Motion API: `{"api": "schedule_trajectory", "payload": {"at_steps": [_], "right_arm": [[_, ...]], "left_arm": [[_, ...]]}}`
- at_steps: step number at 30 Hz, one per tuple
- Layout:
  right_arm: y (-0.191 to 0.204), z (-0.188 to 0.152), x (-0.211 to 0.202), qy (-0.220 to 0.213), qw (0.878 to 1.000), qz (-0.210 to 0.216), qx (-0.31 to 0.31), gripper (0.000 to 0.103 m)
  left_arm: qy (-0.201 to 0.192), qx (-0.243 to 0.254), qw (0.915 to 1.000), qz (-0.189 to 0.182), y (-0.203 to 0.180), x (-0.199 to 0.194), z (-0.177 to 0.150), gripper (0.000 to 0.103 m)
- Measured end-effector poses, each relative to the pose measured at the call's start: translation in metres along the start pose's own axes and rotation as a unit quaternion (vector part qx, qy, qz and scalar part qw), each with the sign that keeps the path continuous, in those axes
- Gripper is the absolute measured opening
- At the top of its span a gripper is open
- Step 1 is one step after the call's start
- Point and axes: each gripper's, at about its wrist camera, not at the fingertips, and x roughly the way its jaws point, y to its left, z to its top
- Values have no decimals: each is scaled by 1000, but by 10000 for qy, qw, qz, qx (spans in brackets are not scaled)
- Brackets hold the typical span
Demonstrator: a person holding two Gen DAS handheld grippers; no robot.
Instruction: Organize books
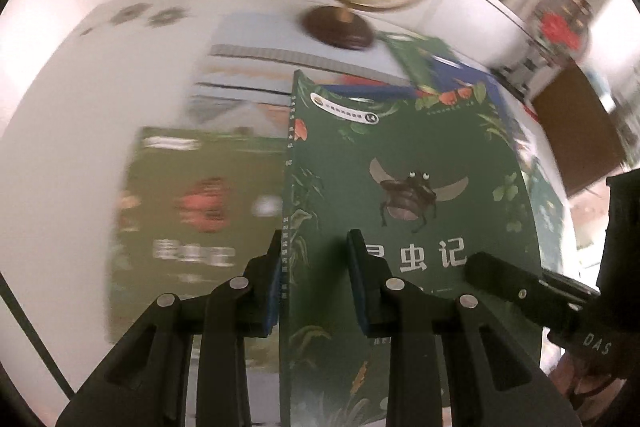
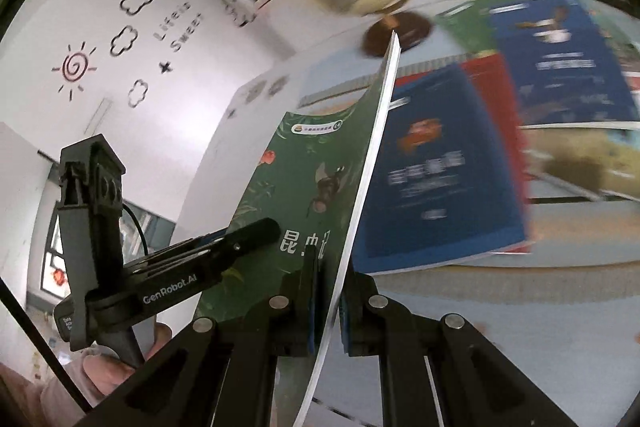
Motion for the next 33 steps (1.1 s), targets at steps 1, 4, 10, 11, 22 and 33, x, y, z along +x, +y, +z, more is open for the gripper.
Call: {"api": "schedule_trajectory", "payload": {"at_steps": [1,4,10,11,22,33], "right_arm": [[9,0,12,58,10000,38,-27,8],[33,2,47,187,9997,125,-119,8],[60,1,105,362,9991,130,-156,8],[61,-1,112,387,9991,110,-141,8],[56,-9,158,597,9980,-178,65,9],[48,-15,170,644,9966,-221,453,12]], "left_arm": [[-11,-72,10000,43,12,-2,0,25],[-53,-263,9994,212,48,-3,0,25],[15,-680,9973,293,108,8,3,25],[33,-719,9970,290,112,11,4,25],[240,-930,9949,321,135,40,-9,27],[166,-1063,9925,584,138,43,-10,32]]}}
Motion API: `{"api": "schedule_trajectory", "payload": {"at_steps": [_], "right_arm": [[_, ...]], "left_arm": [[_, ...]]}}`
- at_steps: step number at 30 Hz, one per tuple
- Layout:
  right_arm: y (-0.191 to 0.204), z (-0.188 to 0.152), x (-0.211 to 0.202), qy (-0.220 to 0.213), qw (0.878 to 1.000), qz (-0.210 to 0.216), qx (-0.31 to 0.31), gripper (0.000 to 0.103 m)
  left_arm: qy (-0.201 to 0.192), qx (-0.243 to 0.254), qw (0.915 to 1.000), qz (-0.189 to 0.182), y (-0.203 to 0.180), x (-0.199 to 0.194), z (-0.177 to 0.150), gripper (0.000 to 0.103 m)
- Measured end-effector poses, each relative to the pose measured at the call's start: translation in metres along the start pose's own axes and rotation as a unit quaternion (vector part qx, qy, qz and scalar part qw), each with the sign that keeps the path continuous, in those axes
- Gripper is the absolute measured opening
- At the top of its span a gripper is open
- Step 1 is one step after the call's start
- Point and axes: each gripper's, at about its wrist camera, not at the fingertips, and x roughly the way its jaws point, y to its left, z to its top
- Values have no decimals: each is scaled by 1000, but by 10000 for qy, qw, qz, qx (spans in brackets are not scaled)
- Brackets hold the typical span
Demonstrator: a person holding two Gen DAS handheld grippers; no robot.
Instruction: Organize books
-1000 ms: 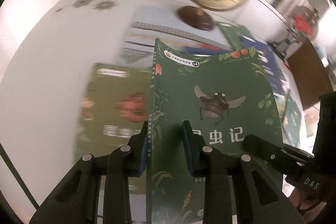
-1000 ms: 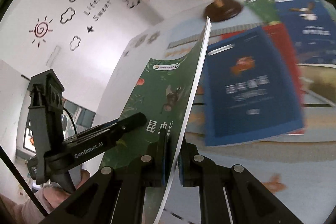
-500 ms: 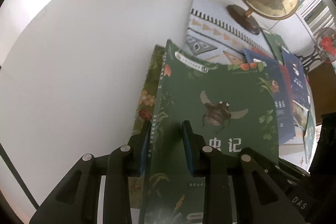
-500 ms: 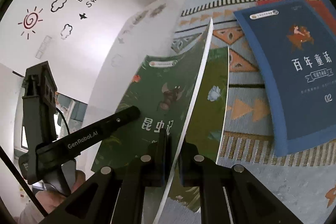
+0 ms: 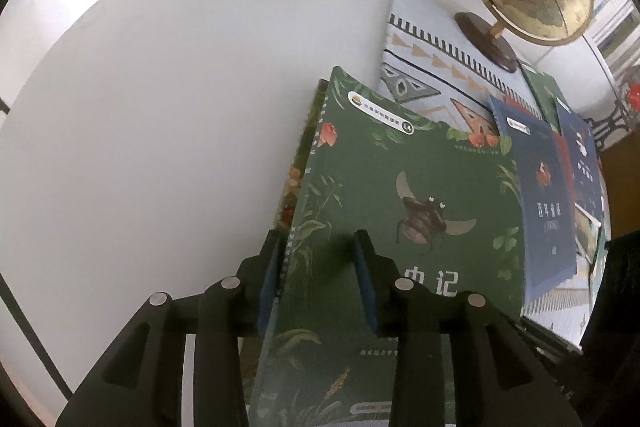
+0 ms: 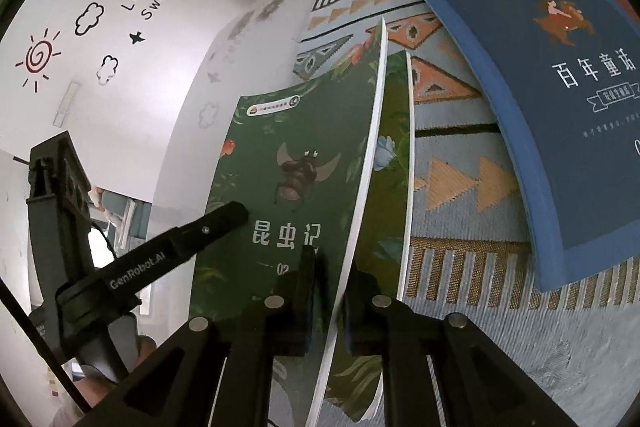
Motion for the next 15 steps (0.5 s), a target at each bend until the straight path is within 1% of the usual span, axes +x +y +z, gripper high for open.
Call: {"api": "schedule_trajectory", "payload": {"at_steps": [4,5,8,10,12,15], "right_arm": [[0,-2,1,-50,10000,12,60,13],[0,-2,1,-56,10000,20,73,14],[-2,-2,0,-72,9998,114,111,19],[-6,-1,-2,5,9998,101,149,21],[-8,1,-7,67,9998,-21,183,22],[-17,4,-23,-30,9996,-241,163,22]], "left_arm": [[-17,-28,9999,147,1,-1,2,33],[-17,-32,9998,217,1,-1,3,35],[101,-116,9993,337,8,1,7,35],[162,-182,9989,392,12,-1,8,35],[202,-129,9986,462,13,-4,10,35],[226,-3,9982,553,8,-10,11,35]]}}
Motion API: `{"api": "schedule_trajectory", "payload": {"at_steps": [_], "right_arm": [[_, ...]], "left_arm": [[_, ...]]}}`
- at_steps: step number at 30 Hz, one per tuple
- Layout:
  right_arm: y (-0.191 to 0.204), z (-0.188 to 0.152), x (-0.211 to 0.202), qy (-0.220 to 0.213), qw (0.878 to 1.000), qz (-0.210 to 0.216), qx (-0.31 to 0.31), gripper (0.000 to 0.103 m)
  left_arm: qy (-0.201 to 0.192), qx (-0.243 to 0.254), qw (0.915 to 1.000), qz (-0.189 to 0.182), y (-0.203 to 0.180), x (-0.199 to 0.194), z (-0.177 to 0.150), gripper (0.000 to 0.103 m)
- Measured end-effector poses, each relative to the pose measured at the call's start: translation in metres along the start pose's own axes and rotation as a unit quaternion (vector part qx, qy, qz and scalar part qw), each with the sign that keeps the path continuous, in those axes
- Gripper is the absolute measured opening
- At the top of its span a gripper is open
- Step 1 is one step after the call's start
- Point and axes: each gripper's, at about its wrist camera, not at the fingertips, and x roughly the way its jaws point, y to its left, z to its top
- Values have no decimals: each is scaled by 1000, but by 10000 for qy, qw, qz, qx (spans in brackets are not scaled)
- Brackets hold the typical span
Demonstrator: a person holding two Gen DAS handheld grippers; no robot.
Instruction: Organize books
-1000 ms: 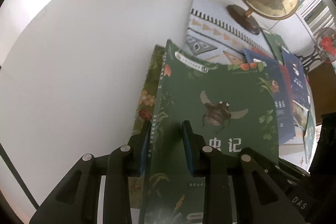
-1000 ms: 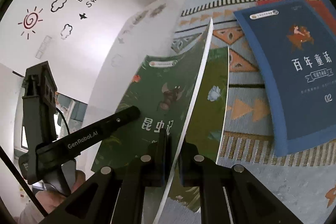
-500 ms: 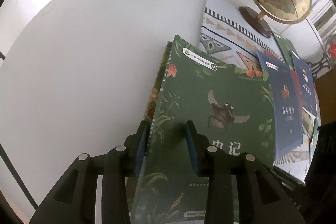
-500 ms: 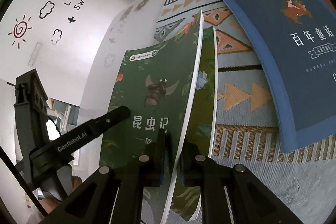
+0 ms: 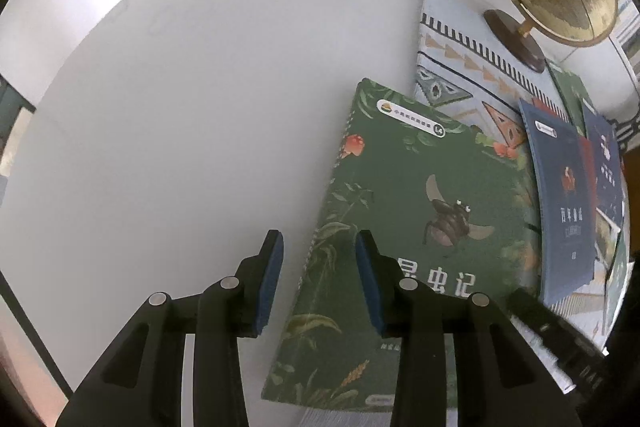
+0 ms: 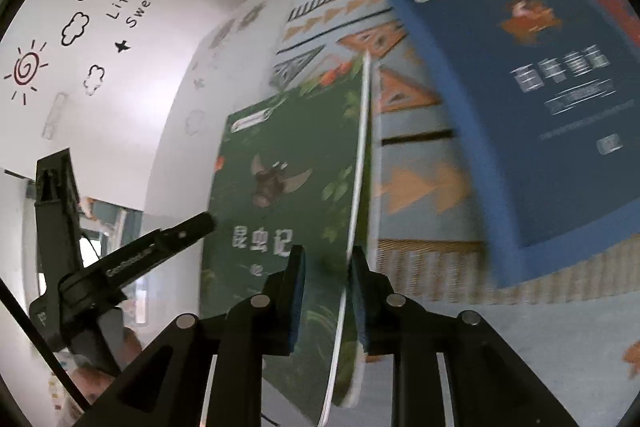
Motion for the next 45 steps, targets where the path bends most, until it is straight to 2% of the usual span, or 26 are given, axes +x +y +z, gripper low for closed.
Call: {"api": "schedule_trajectory", "payload": {"at_steps": [5,11,18,22,29,32,38,42,45], "right_arm": [[-21,10,-38,-275,9996,-78,-29,22],[-52,16,-79,-482,9987,-100,115,22],[-107,14,-137,-774,9956,-262,450,22],[-152,9,-175,-1046,9905,-338,828,22],[-242,-7,-242,-1563,9702,-738,1699,22],[-283,-16,-270,-1725,9594,-752,2103,22],[-342,-39,-310,-1977,9384,-1220,2560,22],[-375,-52,-326,-2037,9260,-1500,2801,22],[-396,-56,-333,-2060,9199,-1596,2929,22]], "left_arm": [[-70,81,9999,-100,-20,-12,5,35],[-153,306,9988,-352,-68,-27,7,35],[-167,754,9944,-717,-150,-38,10,37],[-82,1250,9873,-978,-207,-39,4,37],[124,2235,9659,-1305,-321,-32,-14,37],[217,2656,9524,-1479,-371,-29,-25,37],[559,3353,9244,-1728,-465,-9,-53,37],[776,3754,9074,-1725,-519,12,-79,37],[871,3951,9006,-1590,-541,24,-92,37]]}}
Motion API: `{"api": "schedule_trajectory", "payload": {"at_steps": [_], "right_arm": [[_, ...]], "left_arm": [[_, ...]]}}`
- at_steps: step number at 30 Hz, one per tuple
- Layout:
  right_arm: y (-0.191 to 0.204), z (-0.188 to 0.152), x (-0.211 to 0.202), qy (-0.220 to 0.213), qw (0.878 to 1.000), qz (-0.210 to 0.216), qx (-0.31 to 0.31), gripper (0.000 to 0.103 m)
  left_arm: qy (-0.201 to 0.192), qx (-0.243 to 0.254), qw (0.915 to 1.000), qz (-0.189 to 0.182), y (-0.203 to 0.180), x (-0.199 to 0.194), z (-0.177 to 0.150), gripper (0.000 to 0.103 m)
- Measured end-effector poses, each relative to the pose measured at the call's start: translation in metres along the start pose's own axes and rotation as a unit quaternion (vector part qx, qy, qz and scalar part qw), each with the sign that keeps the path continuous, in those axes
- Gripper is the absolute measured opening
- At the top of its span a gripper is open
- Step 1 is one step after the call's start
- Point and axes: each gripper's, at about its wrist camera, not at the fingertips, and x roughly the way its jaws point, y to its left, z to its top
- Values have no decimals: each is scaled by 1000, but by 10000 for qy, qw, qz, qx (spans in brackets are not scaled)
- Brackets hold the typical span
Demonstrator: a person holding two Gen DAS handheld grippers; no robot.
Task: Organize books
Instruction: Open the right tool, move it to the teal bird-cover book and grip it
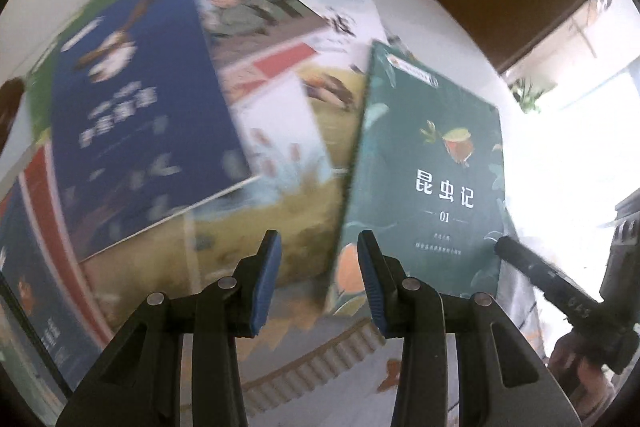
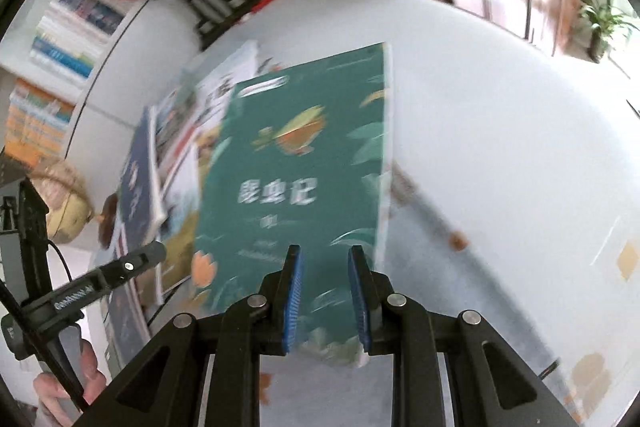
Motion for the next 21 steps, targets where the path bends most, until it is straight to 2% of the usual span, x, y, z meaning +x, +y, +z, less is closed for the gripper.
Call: {"api": "schedule_trajectory", "payload": {"at_steps": [4,6,7,9,10,11,14,17,21], "right_arm": [[-12,12,4,-22,9997,-243,-39,22],[-12,17,8,8,9995,-297,-123,26],[-10,19,11,-2,9995,-270,-175,27],[-7,22,11,-26,9994,-235,-271,40],[-6,24,12,-44,9991,-256,-322,43],[-3,25,12,-44,9989,-270,-391,46],[-3,26,15,-7,9990,-188,-418,55],[1,26,17,42,9985,-102,-533,62],[6,24,20,106,9983,120,-552,68]], "left_arm": [[156,110,9998,87,-12,16,1,37],[81,196,9997,123,-16,16,1,42],[99,220,9996,123,-17,16,2,46],[117,242,9996,54,-20,17,3,56],[126,223,9997,14,-20,17,4,68],[133,189,9997,-1,-20,18,5,73],[129,241,9996,-14,-21,21,4,77],[200,581,9981,22,-35,26,0,79],[305,935,9950,-185,-55,29,-8,83]]}}
